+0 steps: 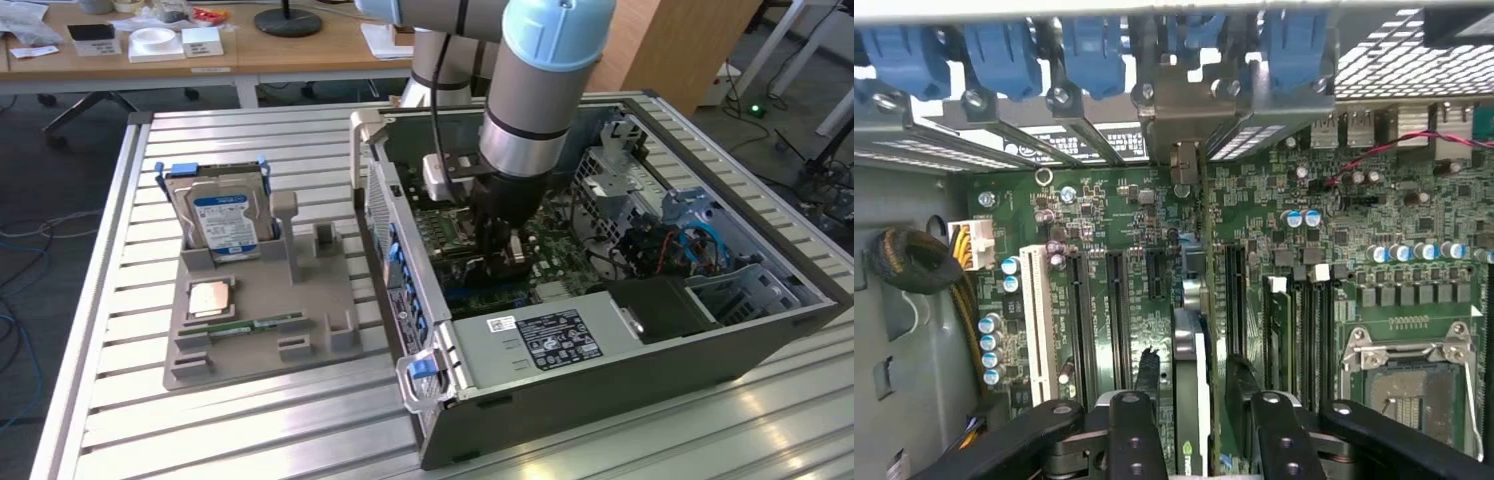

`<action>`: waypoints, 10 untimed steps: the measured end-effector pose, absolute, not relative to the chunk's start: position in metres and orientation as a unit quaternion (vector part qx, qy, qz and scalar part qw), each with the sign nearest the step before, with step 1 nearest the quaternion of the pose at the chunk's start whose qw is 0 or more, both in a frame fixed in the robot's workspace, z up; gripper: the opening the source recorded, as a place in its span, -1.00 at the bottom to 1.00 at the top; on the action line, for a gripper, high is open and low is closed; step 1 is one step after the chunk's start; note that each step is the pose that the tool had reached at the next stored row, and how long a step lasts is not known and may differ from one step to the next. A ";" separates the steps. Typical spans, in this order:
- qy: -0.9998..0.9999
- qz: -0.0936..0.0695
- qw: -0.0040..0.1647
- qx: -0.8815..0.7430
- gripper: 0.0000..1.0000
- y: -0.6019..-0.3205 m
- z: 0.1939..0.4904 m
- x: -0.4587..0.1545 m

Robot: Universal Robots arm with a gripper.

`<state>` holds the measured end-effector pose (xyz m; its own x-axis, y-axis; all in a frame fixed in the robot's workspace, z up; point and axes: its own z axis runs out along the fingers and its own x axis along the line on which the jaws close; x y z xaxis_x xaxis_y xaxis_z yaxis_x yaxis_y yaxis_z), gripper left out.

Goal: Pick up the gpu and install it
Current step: 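Insert the gpu into the slot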

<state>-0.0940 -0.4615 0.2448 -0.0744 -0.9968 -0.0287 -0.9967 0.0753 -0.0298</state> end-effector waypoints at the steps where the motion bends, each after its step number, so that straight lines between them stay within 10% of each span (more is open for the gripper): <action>1: 0.733 -0.001 0.021 -0.680 -0.20 -0.462 0.248 -0.094; 10: 0.733 -0.001 0.021 -0.680 -0.20 -0.462 0.280 -0.094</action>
<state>-0.0940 -0.4615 0.2803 -0.0744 -0.9968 -0.0287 -0.9967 0.0753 -0.0299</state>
